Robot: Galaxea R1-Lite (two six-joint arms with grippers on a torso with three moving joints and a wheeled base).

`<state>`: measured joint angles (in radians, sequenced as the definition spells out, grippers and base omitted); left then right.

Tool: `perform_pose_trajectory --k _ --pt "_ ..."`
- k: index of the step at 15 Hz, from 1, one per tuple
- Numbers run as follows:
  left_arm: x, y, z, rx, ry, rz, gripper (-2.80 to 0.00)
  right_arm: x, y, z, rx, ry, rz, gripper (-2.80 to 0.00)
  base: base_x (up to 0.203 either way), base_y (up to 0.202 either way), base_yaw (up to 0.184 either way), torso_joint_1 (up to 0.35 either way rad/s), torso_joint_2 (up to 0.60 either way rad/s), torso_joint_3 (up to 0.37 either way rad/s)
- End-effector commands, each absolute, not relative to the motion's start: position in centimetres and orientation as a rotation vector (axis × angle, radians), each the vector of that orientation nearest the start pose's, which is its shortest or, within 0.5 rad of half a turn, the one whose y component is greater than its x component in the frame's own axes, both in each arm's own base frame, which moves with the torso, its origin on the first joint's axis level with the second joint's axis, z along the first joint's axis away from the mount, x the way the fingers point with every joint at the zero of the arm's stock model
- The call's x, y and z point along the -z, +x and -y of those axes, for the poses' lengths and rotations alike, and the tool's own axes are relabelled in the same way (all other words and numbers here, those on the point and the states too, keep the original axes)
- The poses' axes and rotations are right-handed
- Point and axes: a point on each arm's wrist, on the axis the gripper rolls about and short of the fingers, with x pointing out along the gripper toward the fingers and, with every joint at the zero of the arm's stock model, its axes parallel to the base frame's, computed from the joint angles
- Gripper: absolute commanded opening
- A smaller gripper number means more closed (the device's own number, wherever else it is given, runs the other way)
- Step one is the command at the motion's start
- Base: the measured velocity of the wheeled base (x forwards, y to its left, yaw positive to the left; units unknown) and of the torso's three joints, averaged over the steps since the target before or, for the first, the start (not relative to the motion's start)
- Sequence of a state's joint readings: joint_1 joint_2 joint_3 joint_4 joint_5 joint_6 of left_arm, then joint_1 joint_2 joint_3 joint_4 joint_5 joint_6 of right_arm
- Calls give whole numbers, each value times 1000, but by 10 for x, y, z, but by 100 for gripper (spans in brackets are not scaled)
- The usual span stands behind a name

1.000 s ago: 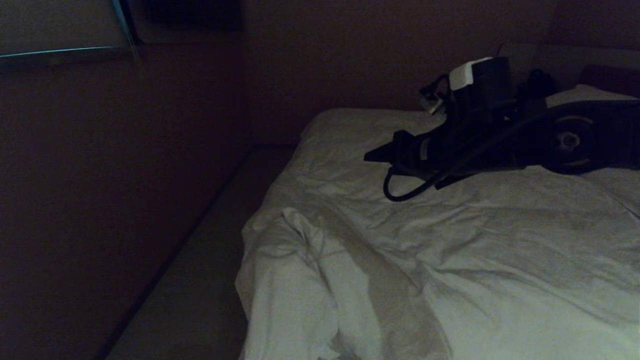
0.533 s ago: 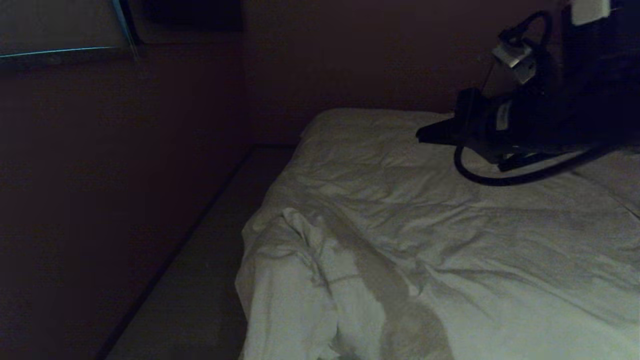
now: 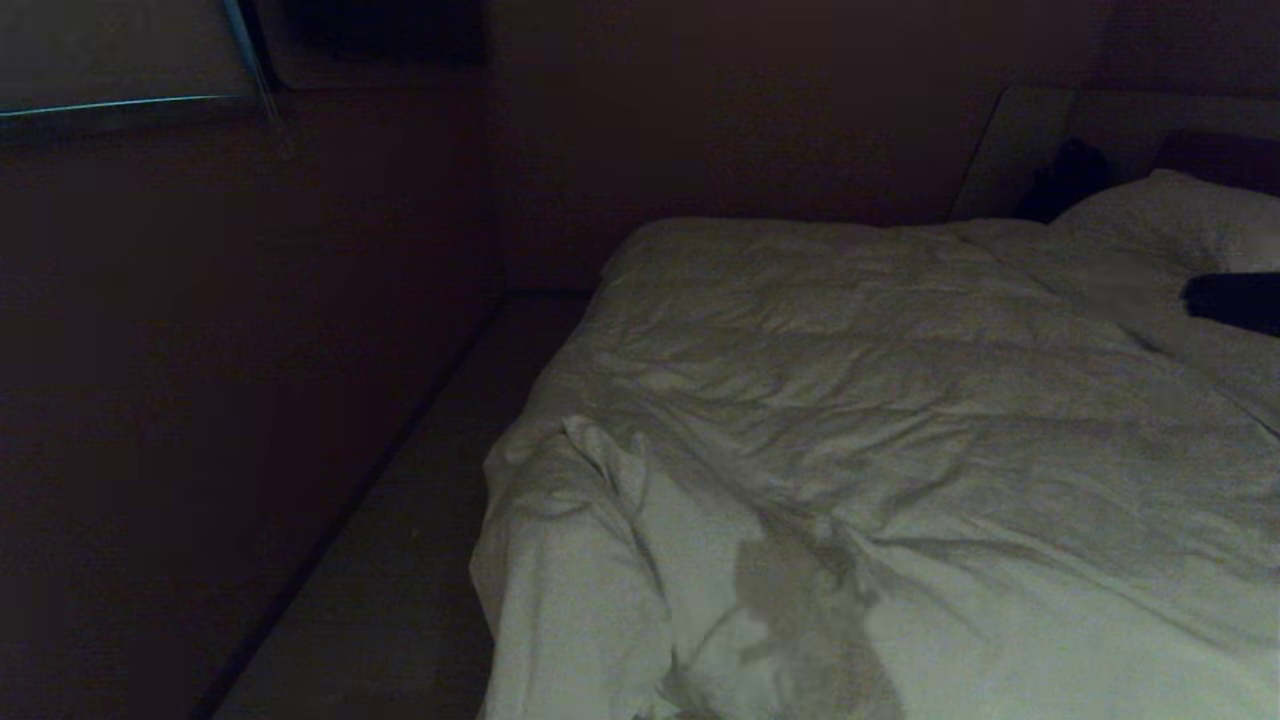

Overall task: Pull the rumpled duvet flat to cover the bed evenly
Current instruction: Flatten the corners of the folded blanket

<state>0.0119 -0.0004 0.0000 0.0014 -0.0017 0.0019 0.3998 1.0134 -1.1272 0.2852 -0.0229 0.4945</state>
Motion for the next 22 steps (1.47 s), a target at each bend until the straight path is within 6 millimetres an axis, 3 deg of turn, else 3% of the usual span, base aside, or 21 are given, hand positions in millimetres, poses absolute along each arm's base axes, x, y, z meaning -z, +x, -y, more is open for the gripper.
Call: perform_pose_trajectory --k 1,3,6,14,22 --pt "-75 -23 0 -11 2 -2 -280 -317 27 -6 -185 479 -122 -280 0 0 0 0 0 0" --pt "-75 -23 0 -11 2 -2 -280 -296 -3 4 -65 486 -78 -280 0 0 0 0 0 0" --pt "-75 -23 0 -11 2 -2 -280 -273 -30 6 40 492 -36 -280 0 0 0 0 0 0" --pt "-75 -23 0 -11 2 -2 -280 -218 -102 4 99 495 83 -280 0 0 0 0 0 0" --pt "-75 -23 0 -11 2 -2 -280 -229 -116 5 214 439 103 -280 0 0 0 0 0 0"
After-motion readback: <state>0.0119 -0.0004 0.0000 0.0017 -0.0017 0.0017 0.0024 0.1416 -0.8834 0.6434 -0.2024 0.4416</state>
